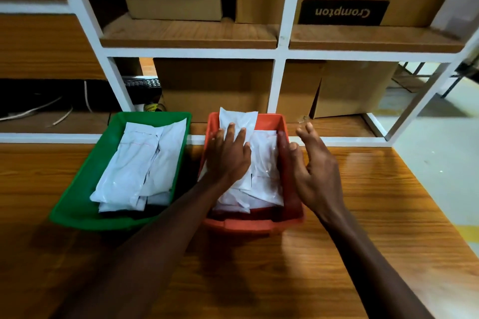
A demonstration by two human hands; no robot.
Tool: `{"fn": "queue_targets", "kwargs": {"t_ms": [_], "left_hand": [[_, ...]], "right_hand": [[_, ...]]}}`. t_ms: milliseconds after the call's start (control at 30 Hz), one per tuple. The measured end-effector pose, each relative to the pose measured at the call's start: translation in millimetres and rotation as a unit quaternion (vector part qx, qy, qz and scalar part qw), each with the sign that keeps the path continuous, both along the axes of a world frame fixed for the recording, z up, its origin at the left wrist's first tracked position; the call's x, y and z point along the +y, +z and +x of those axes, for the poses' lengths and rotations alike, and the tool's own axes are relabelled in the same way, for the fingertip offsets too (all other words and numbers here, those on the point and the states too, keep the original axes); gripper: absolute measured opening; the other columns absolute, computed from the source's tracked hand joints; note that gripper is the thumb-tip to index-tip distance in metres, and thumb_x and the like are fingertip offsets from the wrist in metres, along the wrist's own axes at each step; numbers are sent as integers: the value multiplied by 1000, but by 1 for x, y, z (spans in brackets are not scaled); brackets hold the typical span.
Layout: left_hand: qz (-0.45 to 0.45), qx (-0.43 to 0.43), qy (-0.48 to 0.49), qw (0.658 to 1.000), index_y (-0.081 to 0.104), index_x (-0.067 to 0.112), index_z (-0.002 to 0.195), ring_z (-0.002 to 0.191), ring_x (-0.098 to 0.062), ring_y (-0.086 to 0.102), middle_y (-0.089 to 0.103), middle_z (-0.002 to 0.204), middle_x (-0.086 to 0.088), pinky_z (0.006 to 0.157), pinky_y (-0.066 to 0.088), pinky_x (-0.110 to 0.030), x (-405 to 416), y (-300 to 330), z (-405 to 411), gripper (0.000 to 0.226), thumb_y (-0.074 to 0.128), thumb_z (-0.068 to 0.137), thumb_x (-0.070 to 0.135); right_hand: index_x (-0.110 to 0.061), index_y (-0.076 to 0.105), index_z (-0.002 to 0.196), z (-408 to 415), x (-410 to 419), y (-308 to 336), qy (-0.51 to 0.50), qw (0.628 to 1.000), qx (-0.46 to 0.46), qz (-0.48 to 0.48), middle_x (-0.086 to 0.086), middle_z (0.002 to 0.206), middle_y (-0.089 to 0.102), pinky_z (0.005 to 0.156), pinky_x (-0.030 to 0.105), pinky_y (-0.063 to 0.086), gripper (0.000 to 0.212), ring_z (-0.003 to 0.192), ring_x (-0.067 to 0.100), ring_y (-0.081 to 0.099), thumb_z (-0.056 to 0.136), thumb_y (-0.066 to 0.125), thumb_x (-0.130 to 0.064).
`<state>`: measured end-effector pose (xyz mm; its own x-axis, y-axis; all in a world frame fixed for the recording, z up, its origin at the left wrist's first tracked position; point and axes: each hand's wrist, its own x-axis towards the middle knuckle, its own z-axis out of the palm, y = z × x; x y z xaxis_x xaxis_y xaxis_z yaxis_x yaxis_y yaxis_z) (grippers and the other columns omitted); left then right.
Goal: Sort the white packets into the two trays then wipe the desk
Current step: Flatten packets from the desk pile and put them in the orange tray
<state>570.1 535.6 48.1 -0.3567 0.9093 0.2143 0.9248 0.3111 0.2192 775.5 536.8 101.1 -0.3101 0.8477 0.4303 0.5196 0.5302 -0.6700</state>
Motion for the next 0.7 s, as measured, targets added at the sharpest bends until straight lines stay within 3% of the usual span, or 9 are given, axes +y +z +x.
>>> {"fn": "queue_targets", "kwargs": {"t_ms": [100,233,333,533,700], "left_hand": [[-59,-21,14,998,36,22,151,147,-39,24,26,161,-11,121,18,-49,6,-18,-3,57,25,100,44],[-72,-8,13,997,27,26,154,149,-35,17,18,164,-7,121,14,-48,3,-33,-5,55,33,102,43],[-84,-15,15,996,15,32,156,151,-32,9,9,166,-4,122,8,-49,0,-42,-3,58,28,102,48],[-129,-12,23,991,-3,34,157,152,-32,-7,-11,166,-4,121,-10,-47,2,-49,-4,62,16,102,55],[-159,-14,27,987,-7,35,156,151,-30,-15,-19,165,-3,119,-15,-46,4,-50,-3,63,13,101,58]], "right_hand": [[-14,54,143,9,-2,-4,3,1000,-6,11,6,160,38,115,32,34,51,147,18,37,102,43,-42],[-12,54,142,15,-3,-11,15,1000,-10,13,6,159,39,113,32,35,50,145,20,40,101,45,-41],[-13,54,142,16,-4,-15,29,1000,-2,4,6,159,40,111,41,43,49,145,21,40,102,46,-39],[-15,52,144,19,-3,-21,40,999,1,-16,5,159,39,112,37,39,50,145,21,39,102,45,-41],[-19,51,143,21,-4,-25,49,998,-14,-32,6,160,37,109,38,40,49,146,24,38,102,42,-43]]}}
